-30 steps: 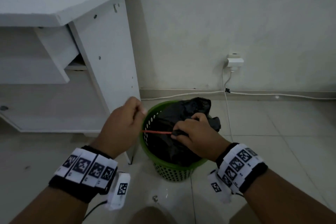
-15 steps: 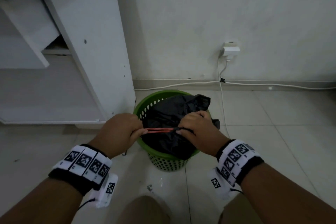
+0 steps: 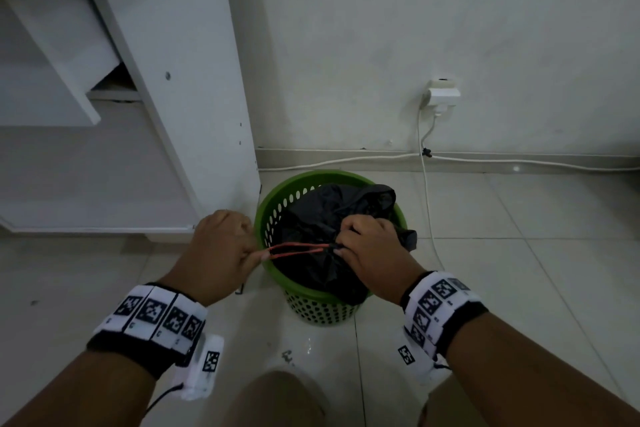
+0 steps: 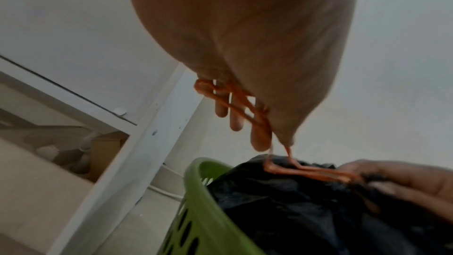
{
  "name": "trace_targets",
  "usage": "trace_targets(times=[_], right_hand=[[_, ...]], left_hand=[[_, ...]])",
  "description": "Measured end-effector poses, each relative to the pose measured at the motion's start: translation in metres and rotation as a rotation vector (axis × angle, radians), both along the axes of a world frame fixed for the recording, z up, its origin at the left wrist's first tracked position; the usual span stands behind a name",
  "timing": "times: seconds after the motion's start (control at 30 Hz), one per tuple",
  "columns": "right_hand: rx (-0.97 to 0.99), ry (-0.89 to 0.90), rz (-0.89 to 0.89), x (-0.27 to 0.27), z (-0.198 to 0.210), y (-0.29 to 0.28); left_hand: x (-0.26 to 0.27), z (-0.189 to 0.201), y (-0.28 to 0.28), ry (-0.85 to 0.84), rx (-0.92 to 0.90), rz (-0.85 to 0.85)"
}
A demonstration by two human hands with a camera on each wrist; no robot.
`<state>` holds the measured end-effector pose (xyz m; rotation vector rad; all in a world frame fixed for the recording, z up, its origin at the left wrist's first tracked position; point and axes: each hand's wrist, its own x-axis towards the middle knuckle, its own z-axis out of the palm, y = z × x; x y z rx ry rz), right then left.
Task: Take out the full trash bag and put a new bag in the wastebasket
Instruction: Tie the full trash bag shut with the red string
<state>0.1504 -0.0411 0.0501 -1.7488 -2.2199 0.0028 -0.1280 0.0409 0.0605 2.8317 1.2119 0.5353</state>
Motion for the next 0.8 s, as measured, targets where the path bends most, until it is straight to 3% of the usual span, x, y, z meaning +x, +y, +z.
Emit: trace_targets(times=[0.2, 0.3, 0.37, 0.6, 0.8], right_hand=[[-0.084, 0.048, 0.036, -0.025, 0.0, 0.001], [-0.087, 0.088, 0.021, -0.03, 0.002, 0.001], [-0.114, 0.112, 0.012, -0.031, 0.002, 0.001], [-0.101, 0.211, -0.027, -0.039, 0.007, -0.005], [0.123, -0.065, 0.119, -0.038, -0.006, 0.001]], left_hand=[[0.047, 0.026, -0.034, -0.188, -0.319, -0.069], [0.067, 0.019, -0.043, -0.305, -0.606, 0.001], [0.072, 0.009, -0.045, -0.405, -0.672, 0.05], [0.072, 0.004, -0.046, -0.552, -0.766, 0.096], [0.056, 0.005, -0.037, -0.375, -0.66, -0.013]])
